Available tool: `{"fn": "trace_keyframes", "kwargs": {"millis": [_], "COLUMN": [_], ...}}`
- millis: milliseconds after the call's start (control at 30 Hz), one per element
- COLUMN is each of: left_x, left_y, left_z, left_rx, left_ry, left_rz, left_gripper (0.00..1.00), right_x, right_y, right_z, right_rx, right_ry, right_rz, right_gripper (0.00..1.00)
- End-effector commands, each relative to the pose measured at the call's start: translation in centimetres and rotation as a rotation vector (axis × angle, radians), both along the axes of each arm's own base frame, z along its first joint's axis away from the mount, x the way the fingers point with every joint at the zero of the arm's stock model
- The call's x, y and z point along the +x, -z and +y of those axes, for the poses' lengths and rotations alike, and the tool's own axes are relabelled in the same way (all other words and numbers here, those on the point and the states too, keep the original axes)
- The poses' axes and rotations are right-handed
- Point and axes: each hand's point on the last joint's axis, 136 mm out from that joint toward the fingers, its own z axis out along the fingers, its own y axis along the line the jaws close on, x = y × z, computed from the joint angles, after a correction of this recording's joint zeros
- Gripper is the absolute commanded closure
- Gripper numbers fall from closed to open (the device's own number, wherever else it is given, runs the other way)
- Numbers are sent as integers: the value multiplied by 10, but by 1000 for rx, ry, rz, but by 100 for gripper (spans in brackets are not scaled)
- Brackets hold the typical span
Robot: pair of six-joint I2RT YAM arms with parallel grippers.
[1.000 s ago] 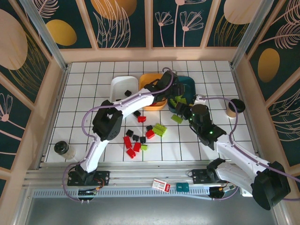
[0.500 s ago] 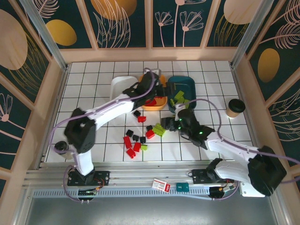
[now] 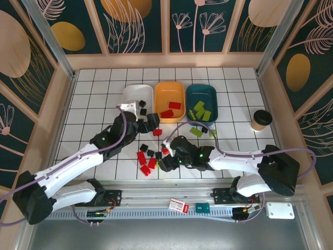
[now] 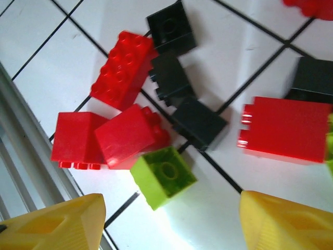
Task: Sort the legos into containers by color
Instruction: Pick up the lego from the bottom-center of the table, then place the lego in the container.
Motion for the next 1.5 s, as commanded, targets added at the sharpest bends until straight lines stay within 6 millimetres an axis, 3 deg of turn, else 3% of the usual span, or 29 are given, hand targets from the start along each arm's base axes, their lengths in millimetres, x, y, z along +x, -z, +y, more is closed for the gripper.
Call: {"fn": "trace_keyframes", "kwargs": {"millis": [0, 200, 533, 667, 933, 1133, 1267, 1333, 1467], "left_x": [-10, -22, -25, -25, -25, -23, -23, -24, -25], "left_y": [10, 23, 26, 28, 24, 22, 26, 29, 34], "left_z": [22, 38, 44, 45, 48, 55, 57, 57, 56], "left_rx": [-1, -2, 11, 13, 21, 39, 45, 46, 42], "left_ry": [-66, -100, -114, -114, -127, -157, -167, -169, -165], "left_rz": [21, 46, 52, 56, 43, 35, 42, 45, 48], "left_gripper": [2, 2, 1, 2, 2, 2, 2, 2, 2], "right_x": [-5, -5, 1, 4, 2, 12, 49, 79, 152], "right_y": [7, 21, 48, 51, 36, 1, -44, -65, -96], "right_z": [10, 21, 23, 25, 22, 8, -11, -29, -85], "right_rx": [-47, -144, -282, -285, -215, -68, 99, 161, 282], "right_ry": [-59, -95, -104, -106, -109, -56, 74, 194, 511], "right_rz": [-14, -73, -120, -131, -125, -92, -106, -139, -170], "right_gripper": [34, 38, 38, 46, 75, 83, 83, 83, 84]}}
